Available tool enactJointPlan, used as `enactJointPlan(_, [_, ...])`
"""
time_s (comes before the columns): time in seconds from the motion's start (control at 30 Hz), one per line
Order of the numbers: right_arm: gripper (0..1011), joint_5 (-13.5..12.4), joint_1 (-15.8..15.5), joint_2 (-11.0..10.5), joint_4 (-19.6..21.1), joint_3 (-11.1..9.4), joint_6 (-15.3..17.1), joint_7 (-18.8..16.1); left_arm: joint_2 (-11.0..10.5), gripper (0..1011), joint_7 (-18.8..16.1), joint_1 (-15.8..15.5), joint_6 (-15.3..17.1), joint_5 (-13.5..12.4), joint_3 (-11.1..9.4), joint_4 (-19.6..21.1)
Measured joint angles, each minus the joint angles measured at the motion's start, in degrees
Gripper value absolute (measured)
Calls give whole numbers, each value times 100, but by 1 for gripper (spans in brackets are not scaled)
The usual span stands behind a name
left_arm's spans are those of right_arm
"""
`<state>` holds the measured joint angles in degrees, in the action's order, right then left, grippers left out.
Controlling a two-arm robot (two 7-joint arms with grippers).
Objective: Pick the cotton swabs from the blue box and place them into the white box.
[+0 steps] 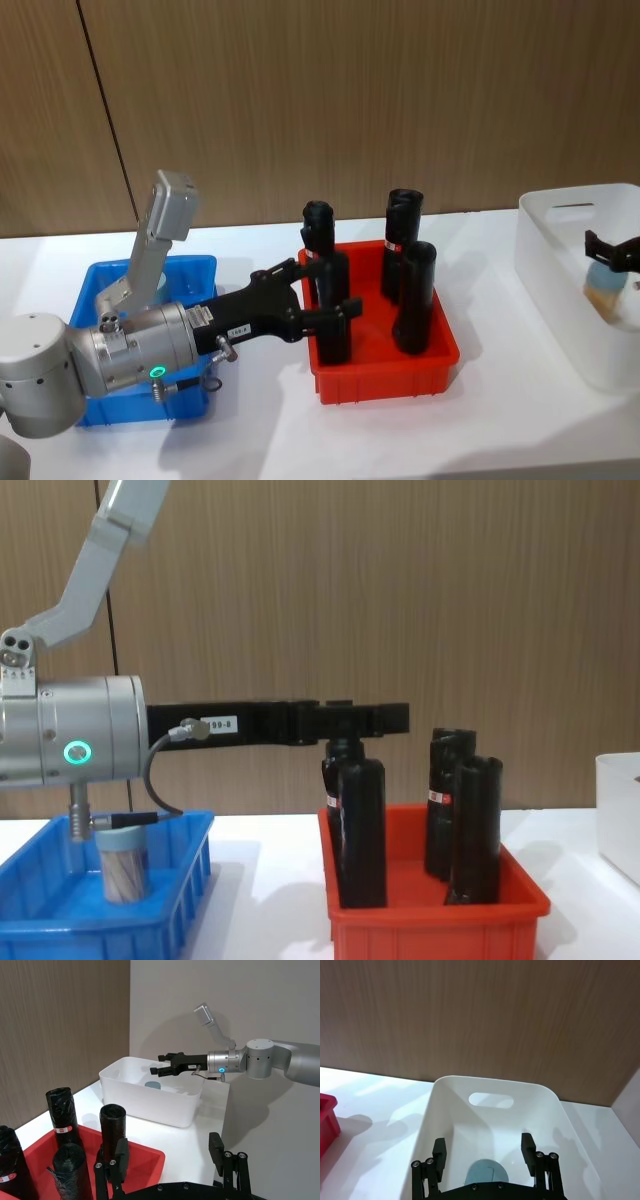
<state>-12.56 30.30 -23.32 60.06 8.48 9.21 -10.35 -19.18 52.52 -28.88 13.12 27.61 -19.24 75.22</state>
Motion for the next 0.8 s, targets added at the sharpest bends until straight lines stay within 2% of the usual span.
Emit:
enactJointPlan(0.13, [1002, 21, 44, 9, -76, -7, -27, 18, 0, 1004, 0, 0, 0, 0, 0, 0])
enactJointPlan(0.47, [1001, 32, 52, 16, -101, -14, -49, 34, -1, 1004, -22, 6, -3, -5, -2, 4])
enactJointPlan(0.63, [1001, 23, -97, 33, 98, 7, -83, 63, -11, 1004, -209, 62, -49, -60, -27, 72])
enactJointPlan(0.8, [1001, -10, -322, 61, 401, 43, -131, 108, -30, 1004, -563, 168, -135, -173, -74, 196])
